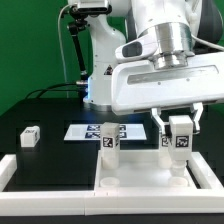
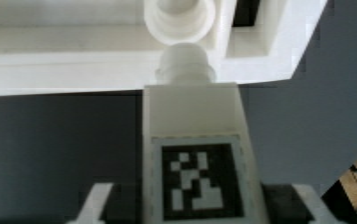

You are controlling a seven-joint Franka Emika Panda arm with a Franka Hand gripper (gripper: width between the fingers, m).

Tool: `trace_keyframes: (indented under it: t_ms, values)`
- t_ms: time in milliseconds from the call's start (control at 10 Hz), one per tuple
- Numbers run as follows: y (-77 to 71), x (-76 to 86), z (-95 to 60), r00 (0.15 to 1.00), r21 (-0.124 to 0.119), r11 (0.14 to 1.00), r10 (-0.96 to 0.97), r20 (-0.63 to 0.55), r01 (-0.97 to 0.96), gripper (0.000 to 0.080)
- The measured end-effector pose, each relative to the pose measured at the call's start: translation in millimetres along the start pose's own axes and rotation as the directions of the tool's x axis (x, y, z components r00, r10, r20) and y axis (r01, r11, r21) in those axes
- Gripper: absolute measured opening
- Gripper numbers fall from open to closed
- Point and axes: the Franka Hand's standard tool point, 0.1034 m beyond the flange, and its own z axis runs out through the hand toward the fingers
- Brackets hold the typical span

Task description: Assemble square table

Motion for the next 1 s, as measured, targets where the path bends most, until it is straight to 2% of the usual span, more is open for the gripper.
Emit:
trace_keyframes:
  t_ms: [200,300,400,1000]
  values:
    - [-1.0,-1.3,0.9,1.000,0.001,1.000,0.001,0.002,-0.001,0.0290]
    - [-9.2,-7.3,4.4,1.000,0.007,1.000,-0.004,0.010,0.004,0.0290]
    - [-10.9,-10.1,6.6,1.000,0.008,1.000,-0.010,0.016,0.009,0.0290]
    - [-0.4,-17.9,14.0,0.999,-0.003,1.000,-0.016,0.032,0.016,0.0290]
